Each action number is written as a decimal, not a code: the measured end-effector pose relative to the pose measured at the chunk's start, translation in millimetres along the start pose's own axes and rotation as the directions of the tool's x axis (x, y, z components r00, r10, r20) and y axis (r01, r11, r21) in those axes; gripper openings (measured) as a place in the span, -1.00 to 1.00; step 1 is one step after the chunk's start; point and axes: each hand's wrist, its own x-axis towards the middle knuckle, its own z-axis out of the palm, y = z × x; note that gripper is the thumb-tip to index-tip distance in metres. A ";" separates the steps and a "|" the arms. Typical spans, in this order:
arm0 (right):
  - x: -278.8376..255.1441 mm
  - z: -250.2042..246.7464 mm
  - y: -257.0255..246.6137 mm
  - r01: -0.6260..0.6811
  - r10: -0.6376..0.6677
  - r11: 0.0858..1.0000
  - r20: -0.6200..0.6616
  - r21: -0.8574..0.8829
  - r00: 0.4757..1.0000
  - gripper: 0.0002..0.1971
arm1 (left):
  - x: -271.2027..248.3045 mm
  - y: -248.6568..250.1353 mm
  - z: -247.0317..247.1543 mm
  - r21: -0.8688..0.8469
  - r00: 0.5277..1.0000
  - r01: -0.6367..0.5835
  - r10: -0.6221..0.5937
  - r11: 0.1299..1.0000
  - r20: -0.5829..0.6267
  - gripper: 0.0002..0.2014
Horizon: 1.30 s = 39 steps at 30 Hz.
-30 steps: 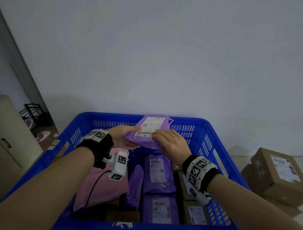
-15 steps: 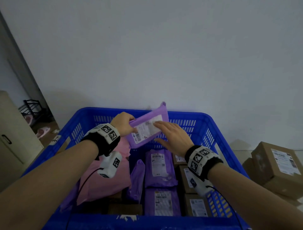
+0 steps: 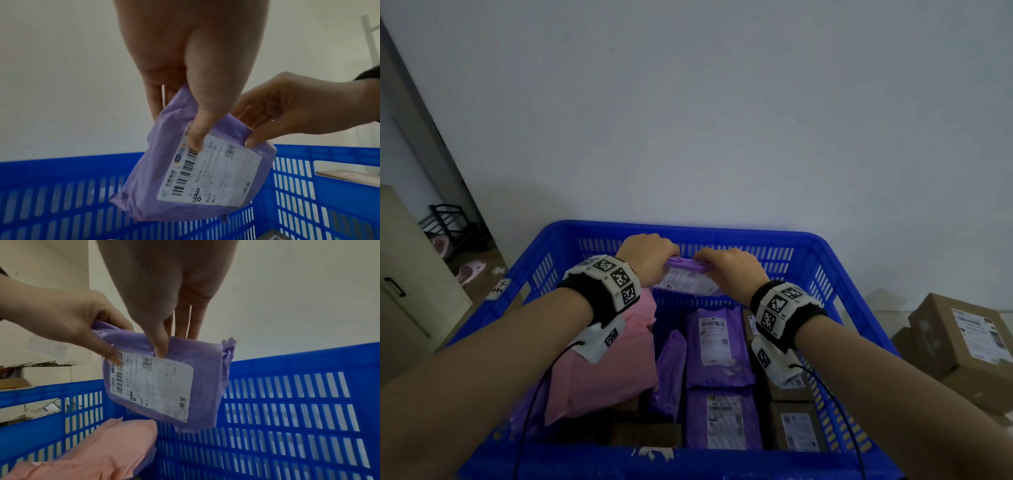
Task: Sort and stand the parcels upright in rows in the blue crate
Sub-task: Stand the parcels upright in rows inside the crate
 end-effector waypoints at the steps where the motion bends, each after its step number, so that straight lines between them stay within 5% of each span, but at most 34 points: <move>1: 0.5 0.1 -0.5 -0.014 0.014 1.000 0.005 0.003 1.000 -0.68 | -0.2 0.5 -0.8 -0.012 1.000 -0.002 0.002 1.000 0.002 -0.75; 6: -1.2 3.1 2.4 -0.105 0.106 0.987 -0.002 0.125 0.994 -0.63 | 0.4 1.8 1.2 -0.108 1.000 0.006 -0.005 0.994 0.010 -0.80; 10: -6.8 8.3 -0.2 -0.088 0.084 0.996 0.096 0.032 0.992 -0.61 | 4.4 6.7 1.5 -0.135 0.999 -0.033 0.035 0.990 0.012 -0.83; 14: -10.2 12.6 3.4 -0.185 0.182 0.968 0.031 0.171 0.983 -0.70 | 11.0 4.4 5.7 -0.282 0.995 -0.007 -0.020 0.959 -0.093 -0.73; 17: -13.3 14.1 14.9 -0.295 0.320 0.855 0.013 0.427 0.947 -0.66 | 10.0 1.0 13.1 -0.546 0.975 0.043 -0.154 0.837 -0.160 -0.28; 20: -21.4 15.5 26.9 -0.369 0.439 0.569 0.109 0.734 0.892 -0.59 | 10.9 5.1 26.1 -0.723 0.953 0.189 -0.302 0.665 -0.029 -0.12; 22: -27.9 16.2 33.7 -0.393 0.463 0.402 0.186 0.827 0.866 -0.57 | 14.1 8.0 39.7 -0.838 0.926 0.316 -0.338 0.444 0.171 -0.14; 24: -33.7 17.6 40.4 -0.404 0.468 0.298 0.236 0.865 0.852 -0.55 | 14.5 12.9 51.8 -0.897 0.889 0.420 -0.261 0.136 0.376 -0.28; 26: -37.9 21.4 47.1 -0.424 0.461 0.247 0.280 0.871 0.842 -0.51 | 14.3 17.6 58.6 -0.900 0.885 0.433 -0.169 -0.045 0.434 -0.49; 30: -46.5 35.7 59.1 -0.490 0.416 0.207 0.377 0.846 0.827 -0.50 | 17.6 23.5 75.1 -0.905 0.893 0.405 -0.153 -0.131 0.423 -0.67; 36: -65.6 65.5 68.4 -0.632 0.352 0.122 0.562 0.765 0.748 -0.62 | 20.0 37.2 108.2 -0.849 0.837 0.504 -0.152 -0.156 0.525 -0.45; 39: -75.2 82.4 69.8 -0.710 0.349 0.102 0.643 0.697 0.682 -0.51 | 16.6 46.9 126.1 -0.801 0.796 0.587 -0.099 -0.120 0.597 -0.34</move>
